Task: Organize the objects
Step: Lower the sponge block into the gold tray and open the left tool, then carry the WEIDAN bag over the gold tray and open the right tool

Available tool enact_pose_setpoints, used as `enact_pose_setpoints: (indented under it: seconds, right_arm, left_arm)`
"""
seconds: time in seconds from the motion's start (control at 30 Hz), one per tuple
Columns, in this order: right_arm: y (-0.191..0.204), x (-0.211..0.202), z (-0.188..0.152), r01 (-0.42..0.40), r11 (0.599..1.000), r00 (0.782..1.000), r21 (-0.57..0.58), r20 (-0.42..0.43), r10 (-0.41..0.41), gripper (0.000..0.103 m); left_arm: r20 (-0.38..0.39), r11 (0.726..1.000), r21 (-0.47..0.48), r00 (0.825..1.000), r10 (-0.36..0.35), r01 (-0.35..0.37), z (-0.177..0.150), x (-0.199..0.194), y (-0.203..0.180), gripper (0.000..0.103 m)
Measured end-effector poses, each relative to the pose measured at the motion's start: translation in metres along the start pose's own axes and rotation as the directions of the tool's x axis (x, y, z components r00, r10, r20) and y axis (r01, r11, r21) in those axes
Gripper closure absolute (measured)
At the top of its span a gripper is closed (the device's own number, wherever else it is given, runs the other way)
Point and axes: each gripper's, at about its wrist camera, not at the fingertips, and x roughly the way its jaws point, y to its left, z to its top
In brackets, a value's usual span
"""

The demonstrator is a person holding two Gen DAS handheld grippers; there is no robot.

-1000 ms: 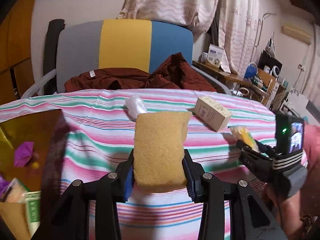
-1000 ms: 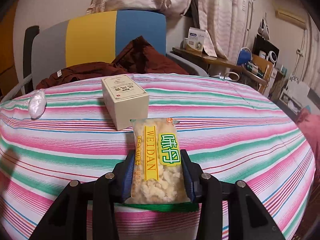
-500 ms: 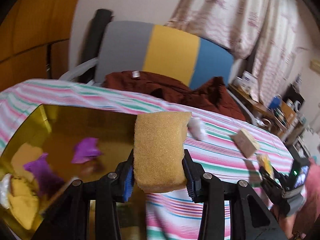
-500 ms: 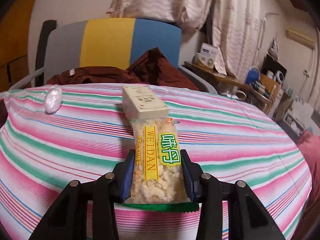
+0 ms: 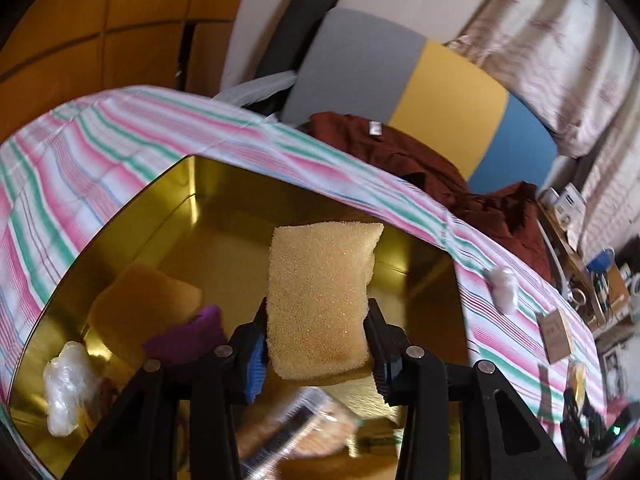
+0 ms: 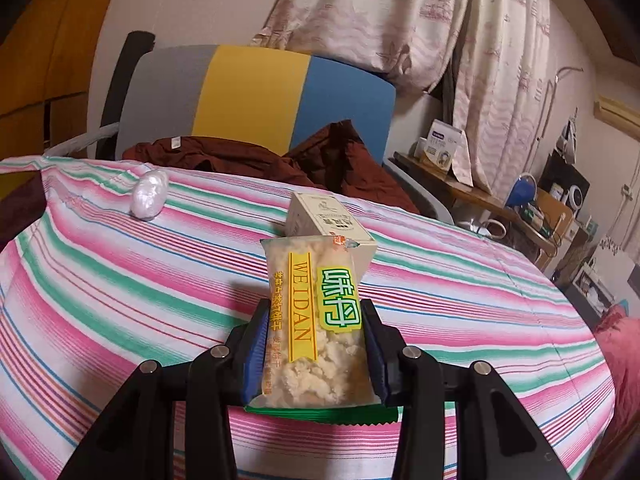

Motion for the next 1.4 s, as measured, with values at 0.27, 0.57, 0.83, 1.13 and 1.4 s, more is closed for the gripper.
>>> enact_pose_setpoints:
  seconds: [0.27, 0.57, 0.83, 1.13, 1.4]
  right_arm:
    - [0.0, 0.004, -0.001, -0.006, 1.0, 1.0, 0.005, -0.02, 0.006, 0.06]
    - [0.01, -0.003, 0.0, -0.036, 0.999, 0.999, -0.02, -0.027, 0.036, 0.06]
    - [0.044, -0.031, 0.022, -0.267, 0.96, 0.963, 0.085, -0.019, 0.27, 0.06]
    - [0.16, -0.085, 0.066, -0.552, 0.834, 0.833, -0.003, 0.042, 0.551, 0.06]
    - [0.237, -0.072, 0.094, -0.627, 0.779, 0.776, 0.017, -0.082, 0.626, 0.06]
  left_arm:
    - [-0.031, 0.995, -0.088, 0.999, 0.04, -0.043, 0.007, 0.013, 0.023, 0.04]
    - [0.067, 0.999, -0.009, 0.997, -0.03, 0.031, -0.014, -0.016, 0.009, 0.013]
    - [0.138, 0.996, 0.077, 0.989, -0.046, 0.035, -0.031, -0.044, 0.005, 0.009]
    - [0.134, 0.994, 0.09, 0.988, -0.078, 0.066, -0.049, -0.058, 0.022, 0.009]
    - [0.135, 0.996, 0.054, 0.988, -0.071, 0.064, -0.058, -0.066, 0.038, 0.007]
